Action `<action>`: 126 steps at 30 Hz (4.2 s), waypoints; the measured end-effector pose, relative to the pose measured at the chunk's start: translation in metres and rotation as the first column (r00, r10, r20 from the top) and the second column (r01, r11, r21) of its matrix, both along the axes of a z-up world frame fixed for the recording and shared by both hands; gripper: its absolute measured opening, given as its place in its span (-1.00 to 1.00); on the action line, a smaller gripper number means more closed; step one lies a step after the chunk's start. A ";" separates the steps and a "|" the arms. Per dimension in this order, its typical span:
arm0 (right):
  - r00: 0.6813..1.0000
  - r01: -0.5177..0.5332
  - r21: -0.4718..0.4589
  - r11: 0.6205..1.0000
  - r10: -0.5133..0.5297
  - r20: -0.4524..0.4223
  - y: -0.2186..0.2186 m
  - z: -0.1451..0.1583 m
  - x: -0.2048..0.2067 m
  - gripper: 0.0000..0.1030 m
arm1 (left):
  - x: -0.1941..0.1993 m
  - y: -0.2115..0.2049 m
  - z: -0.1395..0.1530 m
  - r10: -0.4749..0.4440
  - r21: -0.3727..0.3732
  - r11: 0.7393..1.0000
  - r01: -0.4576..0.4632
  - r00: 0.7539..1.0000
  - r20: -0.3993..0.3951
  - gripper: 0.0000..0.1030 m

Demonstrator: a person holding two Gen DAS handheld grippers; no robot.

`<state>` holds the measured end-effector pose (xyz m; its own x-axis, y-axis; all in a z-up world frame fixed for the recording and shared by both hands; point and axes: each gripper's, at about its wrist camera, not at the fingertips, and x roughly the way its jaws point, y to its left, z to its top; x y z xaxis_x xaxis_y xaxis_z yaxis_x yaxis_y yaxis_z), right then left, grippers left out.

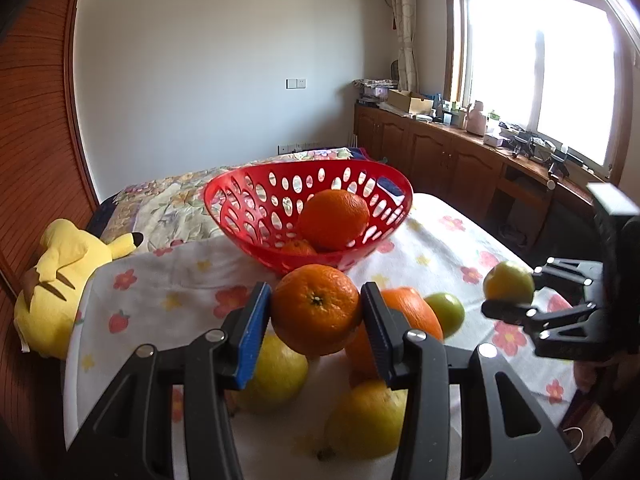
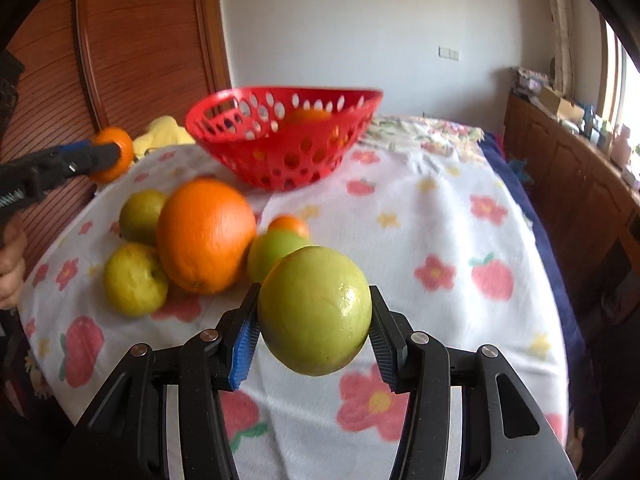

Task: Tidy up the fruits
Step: 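Lift and carry the tangerine with the left tool while the right tool carries the green citrus to the basket, then open the right tool to drop the green citrus into the basket while the left tool holds the tangerine, then open the left tool to drop the tangerine into the red basket, then move the left tool to a yellow lemon while the right tool approaches a large orange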

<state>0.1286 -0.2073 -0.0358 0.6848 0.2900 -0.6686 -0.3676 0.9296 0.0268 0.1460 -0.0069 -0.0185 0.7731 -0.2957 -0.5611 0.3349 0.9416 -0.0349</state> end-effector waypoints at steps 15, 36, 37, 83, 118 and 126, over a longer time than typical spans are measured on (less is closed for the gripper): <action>0.989 -0.117 0.026 0.993 0.114 0.098 0.017 0.062 0.071 -0.02 | 0.071 -0.003 0.003 0.014 0.022 1.000 -0.013 1.000 -0.009 -0.13; 0.966 -0.259 0.045 0.965 0.259 0.006 0.063 0.035 0.145 -0.02 | 0.132 -0.007 -0.016 0.009 0.062 0.998 -0.005 0.998 -0.058 -0.13; 0.965 -0.263 0.043 0.964 0.263 0.002 0.065 0.033 0.146 -0.02 | 0.133 -0.007 -0.017 0.011 0.061 0.998 -0.007 0.998 -0.060 -0.13; 0.977 -0.211 0.077 0.975 0.208 0.036 0.051 0.033 0.116 -0.01 | 0.119 -0.006 -0.005 0.034 0.054 0.998 -0.032 0.999 -0.040 0.00; 0.994 -0.106 0.112 0.988 0.108 -0.016 0.070 0.000 0.032 0.36 | 0.004 0.051 -0.035 0.056 0.029 0.998 -0.054 0.995 -0.087 0.14; 0.994 -0.093 0.133 0.987 0.100 -0.044 0.075 -0.010 0.039 0.46 | -0.004 0.056 -0.044 0.061 0.034 0.998 -0.057 0.991 -0.117 0.15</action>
